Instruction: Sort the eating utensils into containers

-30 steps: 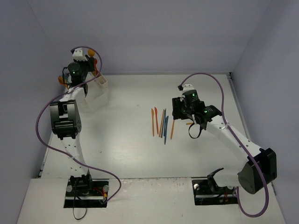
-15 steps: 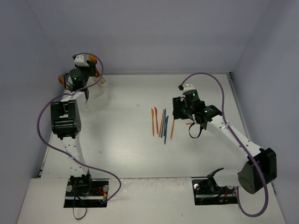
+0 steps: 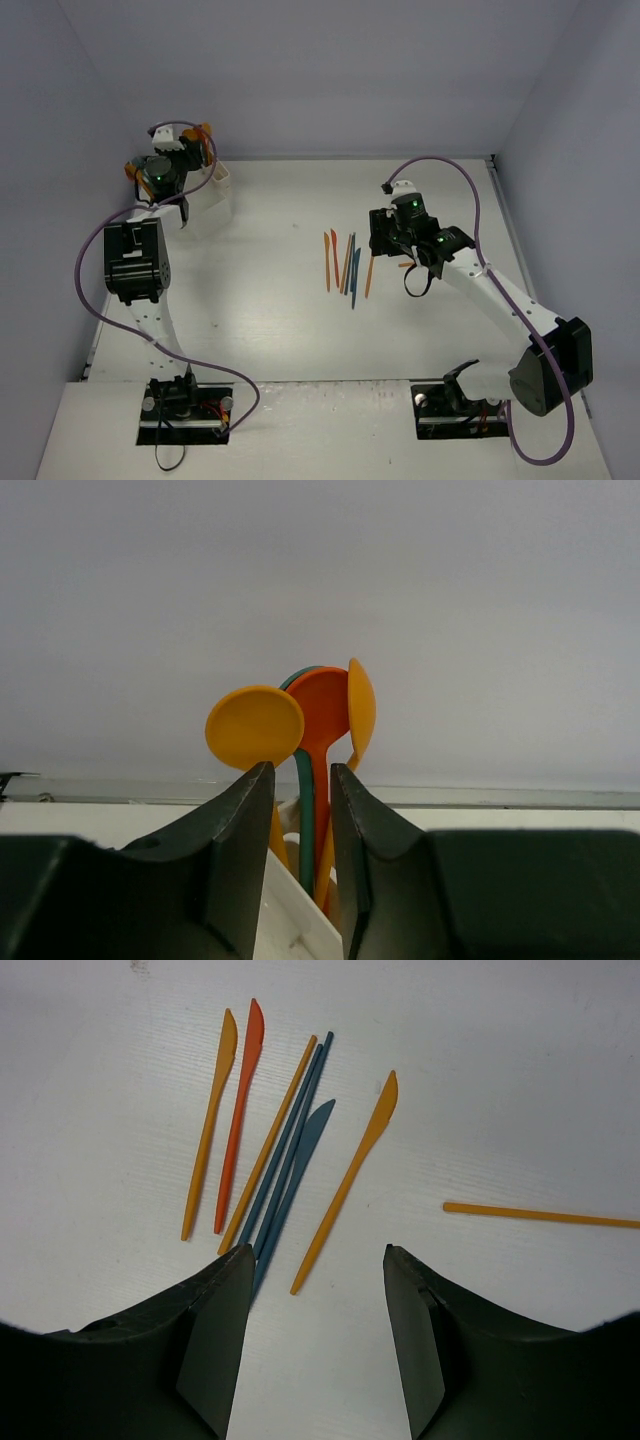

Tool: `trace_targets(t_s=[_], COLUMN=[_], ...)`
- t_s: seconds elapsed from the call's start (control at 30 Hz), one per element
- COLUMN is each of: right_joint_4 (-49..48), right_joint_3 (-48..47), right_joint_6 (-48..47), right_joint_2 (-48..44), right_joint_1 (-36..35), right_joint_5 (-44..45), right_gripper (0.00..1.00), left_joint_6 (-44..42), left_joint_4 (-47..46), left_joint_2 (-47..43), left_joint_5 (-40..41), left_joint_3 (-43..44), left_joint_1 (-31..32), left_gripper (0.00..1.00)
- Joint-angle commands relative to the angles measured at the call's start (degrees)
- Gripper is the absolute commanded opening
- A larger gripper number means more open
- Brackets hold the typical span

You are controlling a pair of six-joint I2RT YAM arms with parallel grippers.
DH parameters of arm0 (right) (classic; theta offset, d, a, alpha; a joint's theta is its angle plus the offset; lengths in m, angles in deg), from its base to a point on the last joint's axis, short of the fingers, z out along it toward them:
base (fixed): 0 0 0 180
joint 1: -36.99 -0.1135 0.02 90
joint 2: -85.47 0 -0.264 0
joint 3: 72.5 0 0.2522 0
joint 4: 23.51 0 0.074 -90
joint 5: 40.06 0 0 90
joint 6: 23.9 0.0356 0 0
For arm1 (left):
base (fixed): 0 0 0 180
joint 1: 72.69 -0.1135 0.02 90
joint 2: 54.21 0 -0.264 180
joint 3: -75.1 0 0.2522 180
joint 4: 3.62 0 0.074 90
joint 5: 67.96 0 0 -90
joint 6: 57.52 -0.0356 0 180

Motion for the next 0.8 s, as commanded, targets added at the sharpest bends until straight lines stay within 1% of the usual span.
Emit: trace_targets(t_s=[0.0, 0.13, 0.23, 0.3, 0.4, 0.5, 0.53, 0.57, 0.63, 0.67, 0.73, 0.77], right_joint_4=[-2.33, -2.33, -2.24, -2.15, -2.15, -2.15, -2.15, -2.15, -2.07, -2.06, -2.05, -2.01], right_joint_3=[-0.18, 0.07, 0.37, 0.64, 1.29, 2.04, 2.45, 2.78, 3.53, 4.05, 5.04, 5.42], right_joint_6=[-0.17, 0.35, 1.64, 2.68, 5.74, 8.23, 8.81, 9.66, 11.11, 11.98, 13.71, 14.34], right_joint_2=[-2.28, -2.97, -3.26, -3.36, -3.69, -3.48, -3.32, -3.2, -3.01, -2.89, -2.37, -2.1], right_joint_1=[0.38, 0.38, 0.55, 0.48, 0.58, 0.82, 0.82, 0.87, 0.94, 1.0, 1.07, 1.09], right_joint_5=[-0.2, -0.2, 0.63, 1.36, 2.85, 3.24, 3.29, 3.42, 4.0, 4.29, 4.9, 5.05], right_gripper=[0.51, 0.52, 0.52, 0.52, 0.52, 0.52, 0.52, 0.52, 0.52, 0.52, 0.52, 0.52], left_joint_6=[2.5, 4.2, 6.16, 7.12, 11.22, 13.49, 13.49, 13.39, 12.24, 11.53, 8.37, 7.0], left_joint_4=[-8.59, -7.58, -2.29, 2.44, 18.49, 27.59, 30.3, 32.93, 40.8, 43.15, 55.97, 59.8], left_joint_2=[-10.44, -15.97, -22.13, -25.47, -33.66, -39.67, -41.65, -43.47, -47.94, -49.66, -52.6, -53.79], left_joint_5=[2.38, 4.21, 5.2, 5.45, 5.09, 2.8, 2.64, 2.61, 1.71, 1.44, 2.88, 3.72], left_joint_3=[-2.6, -6.51, -8.84, -9.46, -9.29, -9.94, -10.4, -10.86, -10.95, -10.6, -9.86, -9.67], left_joint_1=[-0.33, -0.25, 0.1, 0.66, 1.27, 1.87, 2.23, 2.64, 3.45, 3.65, 4.9, 5.93], left_gripper=[0.3, 0.31, 0.32, 0.36, 0.49, 0.58, 0.64, 0.67, 0.69, 0.7, 0.71, 0.71])
